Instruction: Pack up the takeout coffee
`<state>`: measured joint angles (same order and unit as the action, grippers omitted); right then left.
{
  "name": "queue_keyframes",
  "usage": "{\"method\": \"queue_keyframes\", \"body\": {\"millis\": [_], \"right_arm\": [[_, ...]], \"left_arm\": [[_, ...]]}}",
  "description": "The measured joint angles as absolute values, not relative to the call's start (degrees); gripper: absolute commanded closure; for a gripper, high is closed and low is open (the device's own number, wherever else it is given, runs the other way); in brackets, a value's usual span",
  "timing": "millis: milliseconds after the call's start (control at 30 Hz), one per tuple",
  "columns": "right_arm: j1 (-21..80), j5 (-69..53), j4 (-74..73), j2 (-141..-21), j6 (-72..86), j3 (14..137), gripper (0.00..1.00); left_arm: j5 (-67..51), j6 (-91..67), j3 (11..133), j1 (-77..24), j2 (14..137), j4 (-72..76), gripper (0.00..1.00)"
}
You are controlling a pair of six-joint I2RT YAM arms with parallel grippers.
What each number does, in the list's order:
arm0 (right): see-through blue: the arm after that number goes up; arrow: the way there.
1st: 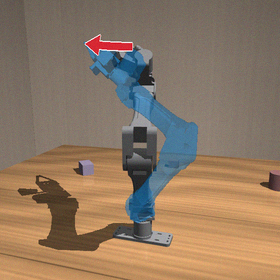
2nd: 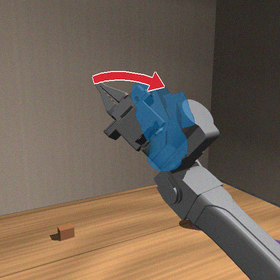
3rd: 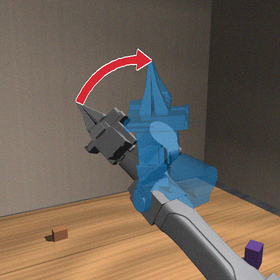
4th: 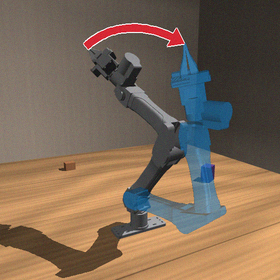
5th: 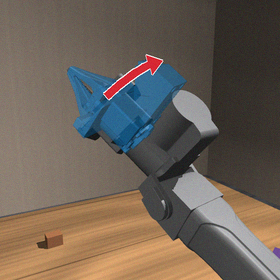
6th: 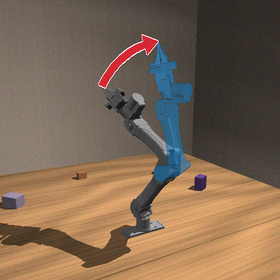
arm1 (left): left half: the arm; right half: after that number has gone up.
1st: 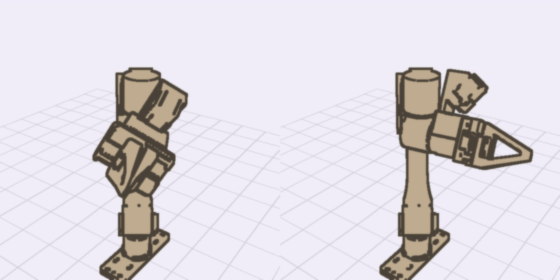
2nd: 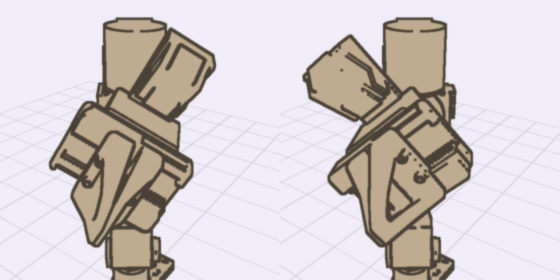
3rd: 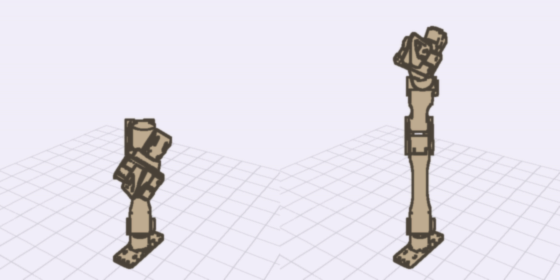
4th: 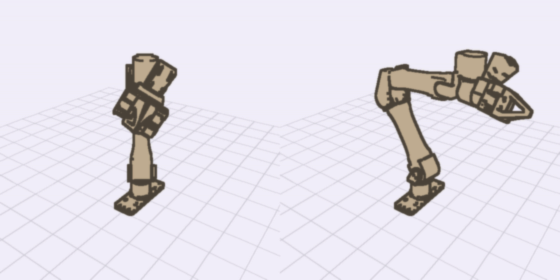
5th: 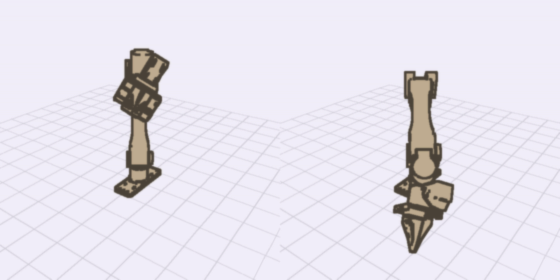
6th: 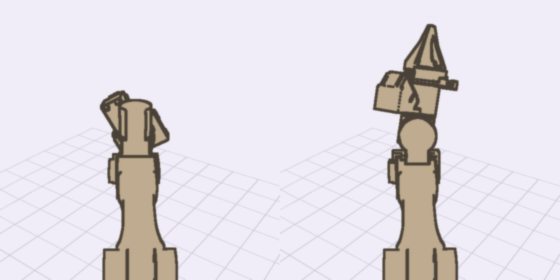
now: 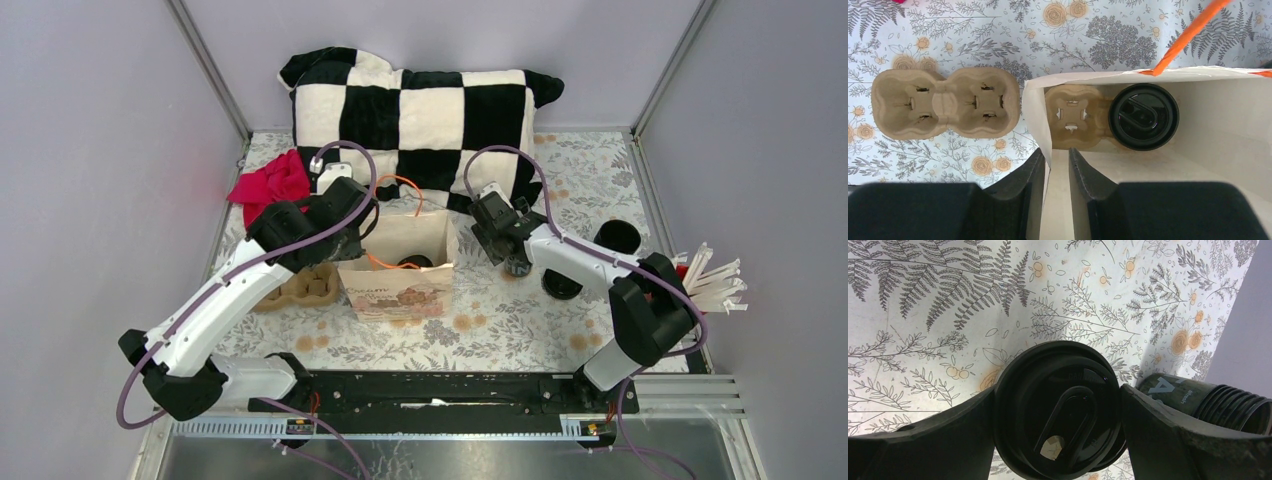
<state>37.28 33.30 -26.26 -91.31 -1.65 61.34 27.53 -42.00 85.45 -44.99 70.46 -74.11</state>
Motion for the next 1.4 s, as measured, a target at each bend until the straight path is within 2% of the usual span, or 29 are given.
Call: {"method": "queue_keyframes", "body": {"millis": [167,467,633,1200,1300,1400], "right_arm": [[37.3,32.4,-26.2,-89.6,-0.4,61.0,0.19],[37.3,30.1,-26.6,-88.9,0.4,60.2,0.09],[37.3,28.2,-27.9,-88.9,0.6,60.2,0.01],[37.3,22.8,-35.6,-86.6,4.7,62.2,0.0],[37.3,22.3,-38.2,-85.4,5.4,63.8,0.0],[37.3,21.1,-40.6,-84.3,6.3,67.1,0.0]], "left_arm": [[27.7,-42.0,85.6,-44.9,70.5,-74.1,0.65],[29.5,-41.8,88.5,-44.5,70.6,-75.9,0.61],[31.1,-41.4,90.8,-44.4,70.7,-77.3,0.49],[32.4,-40.9,92.3,-44.1,71.4,-78.0,0.42],[32.4,-40.7,92.3,-44.0,71.4,-78.0,0.4],[32.3,-40.6,92.3,-44.0,71.4,-78.0,0.32]]}}
